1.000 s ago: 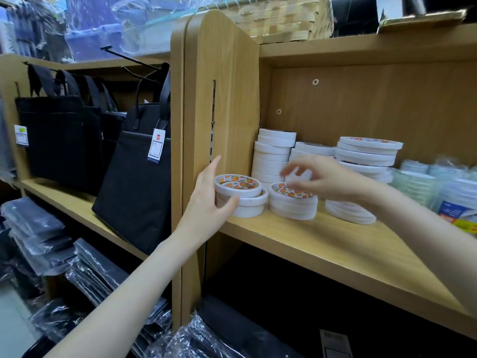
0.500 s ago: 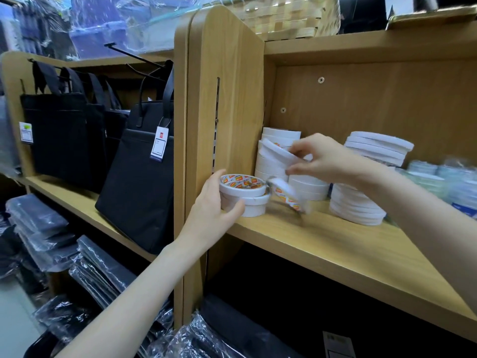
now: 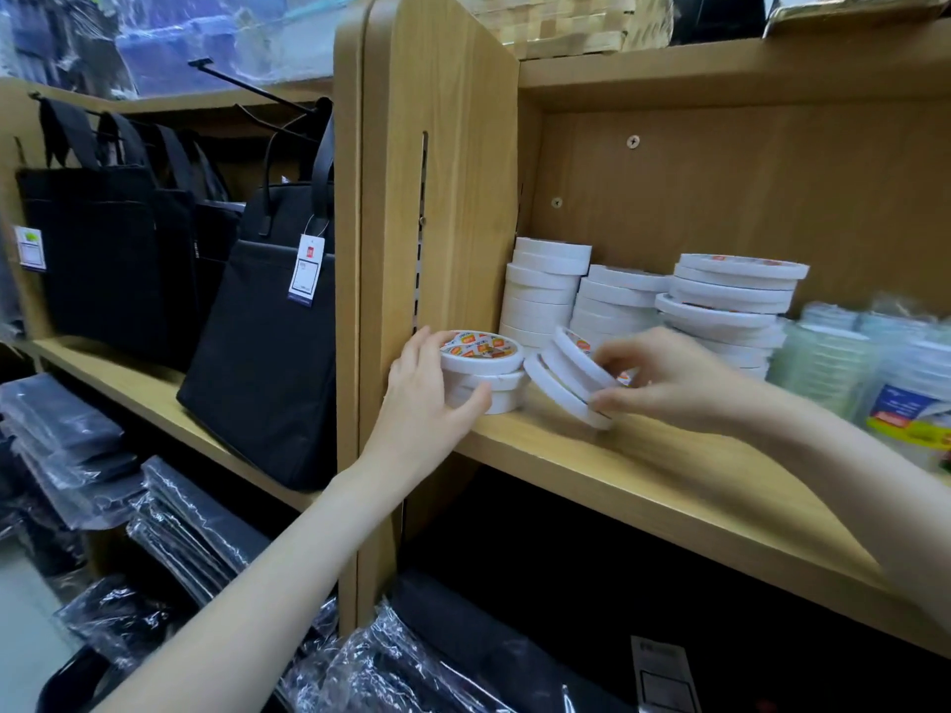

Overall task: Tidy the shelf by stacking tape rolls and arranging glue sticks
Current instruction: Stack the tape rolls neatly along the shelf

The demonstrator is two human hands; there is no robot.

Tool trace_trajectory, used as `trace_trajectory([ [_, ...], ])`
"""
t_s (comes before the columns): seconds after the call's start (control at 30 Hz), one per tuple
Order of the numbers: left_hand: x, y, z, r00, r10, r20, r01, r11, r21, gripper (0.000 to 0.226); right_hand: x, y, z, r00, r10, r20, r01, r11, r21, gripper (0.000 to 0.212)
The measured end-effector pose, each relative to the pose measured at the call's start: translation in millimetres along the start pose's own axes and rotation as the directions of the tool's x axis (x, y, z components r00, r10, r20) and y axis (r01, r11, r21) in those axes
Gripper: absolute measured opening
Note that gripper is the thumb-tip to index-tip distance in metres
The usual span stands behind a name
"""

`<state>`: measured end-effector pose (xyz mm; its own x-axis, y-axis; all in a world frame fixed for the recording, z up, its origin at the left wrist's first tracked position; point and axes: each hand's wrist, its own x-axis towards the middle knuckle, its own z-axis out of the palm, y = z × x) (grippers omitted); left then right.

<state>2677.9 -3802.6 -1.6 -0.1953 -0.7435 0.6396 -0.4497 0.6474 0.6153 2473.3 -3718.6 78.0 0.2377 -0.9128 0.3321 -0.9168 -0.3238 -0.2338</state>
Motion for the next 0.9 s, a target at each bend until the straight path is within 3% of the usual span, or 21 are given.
trace_trajectory([
  [0.07, -1, 4, 1, 1.0, -0.005, -0.006, 0.005, 1.0, 0.008, 0.061, 0, 6, 6, 1.0, 0.005, -0.007, -0.005, 0.995, 0.096, 0.009],
  [0.13, -2, 7, 3, 1.0, -0.013, -0.001, 0.013, 1.0, 0.019, 0.061, 0, 7, 6, 1.0, 0.014, 0.02, -0.017, 0.988, 0.155, 0.011],
  [0.3, -1, 12, 5, 0.999, -0.039, -0.005, 0.039, 0.999, 0.031, 0.06, 0, 8, 4, 0.997, 0.037, 0.06, -0.044, 0.991, 0.125, 0.016],
  [0.43, -2, 13, 5, 0.999, -0.046, -0.005, 0.046, 0.998, 0.035, 0.06, -8, 9, -13, 0.992, 0.047, 0.119, -0.099, 0.873, 0.477, 0.016],
  [0.5, -2, 12, 6, 0.999, -0.041, -0.011, 0.042, 0.998, 0.038, 0.06, -12, 8, -18, 0.987, 0.015, 0.158, -0.098, 0.84, 0.534, 0.02],
  [0.77, -5, 10, 5, 0.992, -0.01, -0.128, 0.009, 1.0, -0.003, 0.068, -12, 14, -19, 0.986, 0.025, 0.162, -0.102, 0.869, 0.485, 0.025],
  [0.9, -4, 14, 6, 0.993, -0.009, -0.116, 0.006, 0.999, -0.032, 0.074, -7, 23, -17, 0.995, 0.035, 0.089, -0.052, 0.979, 0.199, 0.014],
])
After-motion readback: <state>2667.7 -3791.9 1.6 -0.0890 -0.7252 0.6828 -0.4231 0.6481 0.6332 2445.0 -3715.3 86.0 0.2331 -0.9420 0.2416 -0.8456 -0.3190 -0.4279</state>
